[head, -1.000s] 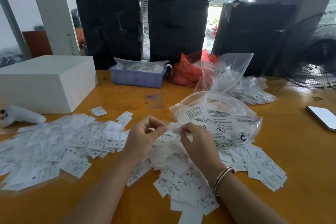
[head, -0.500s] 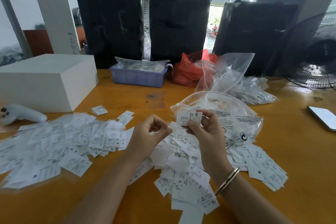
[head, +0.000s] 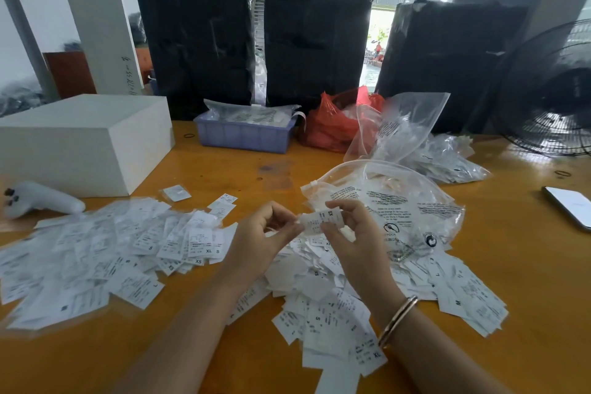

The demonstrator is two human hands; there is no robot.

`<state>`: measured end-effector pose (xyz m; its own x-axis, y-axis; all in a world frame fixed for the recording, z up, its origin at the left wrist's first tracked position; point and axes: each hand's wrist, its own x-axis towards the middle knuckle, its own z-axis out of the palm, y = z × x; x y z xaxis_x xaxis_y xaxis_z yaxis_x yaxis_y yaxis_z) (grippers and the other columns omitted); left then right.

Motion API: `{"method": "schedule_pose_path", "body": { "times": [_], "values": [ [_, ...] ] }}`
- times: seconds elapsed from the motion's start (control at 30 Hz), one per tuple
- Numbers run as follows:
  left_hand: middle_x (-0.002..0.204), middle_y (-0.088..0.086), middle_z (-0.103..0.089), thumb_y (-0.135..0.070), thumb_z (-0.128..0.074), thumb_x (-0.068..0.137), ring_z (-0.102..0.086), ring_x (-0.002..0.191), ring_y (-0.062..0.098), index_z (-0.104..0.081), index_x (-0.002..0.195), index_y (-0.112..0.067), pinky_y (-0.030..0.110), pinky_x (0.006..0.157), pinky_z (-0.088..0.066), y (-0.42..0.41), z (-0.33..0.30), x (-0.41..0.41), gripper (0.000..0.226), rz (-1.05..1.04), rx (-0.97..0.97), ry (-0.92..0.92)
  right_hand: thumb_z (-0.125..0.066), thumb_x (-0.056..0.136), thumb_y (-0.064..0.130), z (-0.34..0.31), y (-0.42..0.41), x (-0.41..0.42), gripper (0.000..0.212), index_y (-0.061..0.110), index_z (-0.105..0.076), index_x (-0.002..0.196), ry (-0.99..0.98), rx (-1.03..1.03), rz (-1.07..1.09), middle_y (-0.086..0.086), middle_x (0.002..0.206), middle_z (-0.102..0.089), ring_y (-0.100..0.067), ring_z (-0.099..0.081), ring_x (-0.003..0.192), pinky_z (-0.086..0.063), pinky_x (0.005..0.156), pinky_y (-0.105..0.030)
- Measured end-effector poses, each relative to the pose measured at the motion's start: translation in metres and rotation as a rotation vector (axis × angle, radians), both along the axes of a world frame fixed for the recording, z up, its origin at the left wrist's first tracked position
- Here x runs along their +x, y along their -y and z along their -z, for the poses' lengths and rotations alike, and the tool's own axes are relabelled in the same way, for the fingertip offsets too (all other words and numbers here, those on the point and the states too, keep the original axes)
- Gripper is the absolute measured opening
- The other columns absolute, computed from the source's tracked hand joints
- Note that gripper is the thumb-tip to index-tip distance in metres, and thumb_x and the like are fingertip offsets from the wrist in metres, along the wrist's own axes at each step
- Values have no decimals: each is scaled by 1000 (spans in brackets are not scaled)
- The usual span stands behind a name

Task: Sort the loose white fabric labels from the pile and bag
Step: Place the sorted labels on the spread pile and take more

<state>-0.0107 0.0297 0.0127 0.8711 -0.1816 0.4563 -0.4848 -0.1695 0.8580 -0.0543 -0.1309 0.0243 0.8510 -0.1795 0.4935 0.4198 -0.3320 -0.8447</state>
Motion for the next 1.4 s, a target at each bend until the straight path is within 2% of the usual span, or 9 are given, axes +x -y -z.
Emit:
{"method": "schedule_pose_path", "body": {
  "times": [0.1, 0.17, 0.27, 0.37, 0.5, 0.8, 1.0, 1.27, 1.4],
  "values": [
    [76, -15, -67, -46, -69, 71, -62, 72, 3, -65, 82, -26, 21, 68, -54, 0, 0, 0, 24, 21, -10, -23, -65, 86, 15, 0, -2, -2, 34, 46, -54, 93, 9, -148, 40, 11, 83, -63, -11, -59, 87, -45, 89, -52],
    [76, -15, -68, -44, -69, 71, -62, 71, 2, -65, 83, -25, 18, 66, -52, 1, 0, 0, 23, 25, -20, -44, -65, 87, 13, 0, -2, -2, 34, 45, -54, 95, 33, -156, 32, 14, 81, -64, -5, -59, 82, -48, 86, -46],
    [78, -13, -69, -33, -69, 79, -63, 73, 3, -66, 83, -26, 14, 64, -51, -1, 1, 2, 9, 7, -4, -49, -62, 87, 4, -2, 0, -1, 31, 33, -60, 96, 19, 103, -45, 11, 82, -66, -4, -60, 73, -49, 65, -22],
    [78, -13, -71, -28, -67, 84, -65, 74, 3, -66, 83, -25, 13, 67, -51, -2, 0, 2, 3, 1, -6, -55, -58, 86, -5, -5, 4, 0, 32, 25, -66, 95, -58, 487, -167, 4, 87, -68, -14, -65, 78, -54, 70, -23],
    [79, -11, -73, -44, -62, 74, -67, 77, 4, -68, 83, -24, 14, 72, -52, -1, -4, -2, 23, 34, -50, -67, -58, 86, -8, -7, 9, 4, 48, 32, -62, 112, -120, 610, -231, -1, 91, -63, -12, -64, 75, -54, 71, -23],
    [77, -9, -73, -51, -63, 71, -68, 76, 4, -70, 84, -30, 12, 70, -50, -3, -8, -5, 26, 119, -46, -76, -67, 82, 4, -17, 11, 1, 30, 34, -75, 79, -97, 359, -165, 6, 80, -72, -10, -65, 79, -53, 74, -24],
    [77, -7, -73, -54, -64, 70, -68, 76, 6, -72, 82, -31, 15, 73, -51, -3, -7, -7, 27, 162, -18, -100, -67, 83, 5, -17, 10, -3, 30, 33, -75, 78, -54, 210, -159, -2, 79, -70, -18, -62, 77, -54, 71, -28],
    [76, -9, -72, -43, -64, 76, -66, 74, 5, -70, 81, -29, 14, 70, -51, -3, -8, -6, 16, 152, 16, -85, -66, 84, 6, -13, 8, -4, 23, 29, -70, 87, -46, -49, -162, 25, 66, -61, 5, -54, 62, -44, 59, -12],
    [77, -10, -72, -45, -64, 75, -66, 74, 3, -70, 84, -27, 12, 69, -50, -3, -8, -6, 21, 146, 19, -94, -62, 87, 2, -14, 9, -4, 28, 29, -70, 89, 0, 32, -164, 19, 73, -63, 0, -60, 65, -48, 59, -14]
  ]
}}
